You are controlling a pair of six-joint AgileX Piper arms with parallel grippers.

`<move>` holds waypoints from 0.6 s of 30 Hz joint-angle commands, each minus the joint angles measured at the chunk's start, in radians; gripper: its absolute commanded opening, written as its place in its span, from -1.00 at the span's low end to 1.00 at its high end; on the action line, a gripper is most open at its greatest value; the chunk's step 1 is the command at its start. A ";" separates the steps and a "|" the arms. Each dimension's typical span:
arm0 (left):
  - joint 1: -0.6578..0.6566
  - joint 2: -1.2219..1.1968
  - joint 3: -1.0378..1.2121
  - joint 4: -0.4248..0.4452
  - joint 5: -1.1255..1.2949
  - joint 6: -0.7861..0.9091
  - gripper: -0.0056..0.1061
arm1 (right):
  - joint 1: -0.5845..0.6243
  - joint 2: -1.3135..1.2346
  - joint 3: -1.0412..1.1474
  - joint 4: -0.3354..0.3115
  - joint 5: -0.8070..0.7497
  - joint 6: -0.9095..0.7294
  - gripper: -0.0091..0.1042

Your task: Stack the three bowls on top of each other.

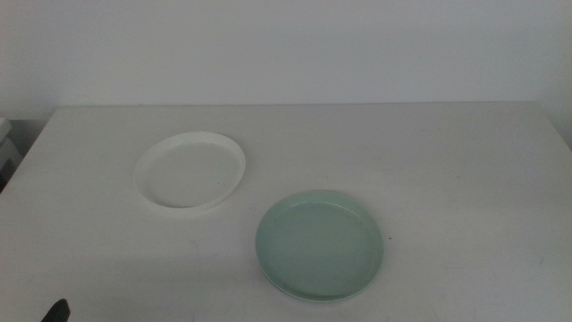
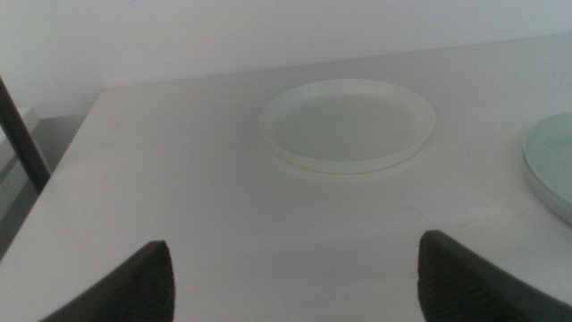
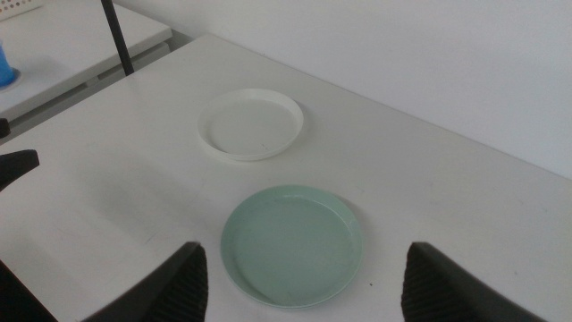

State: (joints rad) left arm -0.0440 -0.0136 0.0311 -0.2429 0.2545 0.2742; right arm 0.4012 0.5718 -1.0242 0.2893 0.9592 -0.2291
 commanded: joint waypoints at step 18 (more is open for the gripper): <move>-0.003 0.418 -0.541 0.171 0.092 -0.303 0.97 | 0.002 0.009 -0.020 0.014 -0.060 -0.012 0.13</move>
State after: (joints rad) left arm -0.0440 0.3390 -0.4253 -0.0716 0.3778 -0.0137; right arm 0.4012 0.5718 -1.0242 0.2893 0.9592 -0.2291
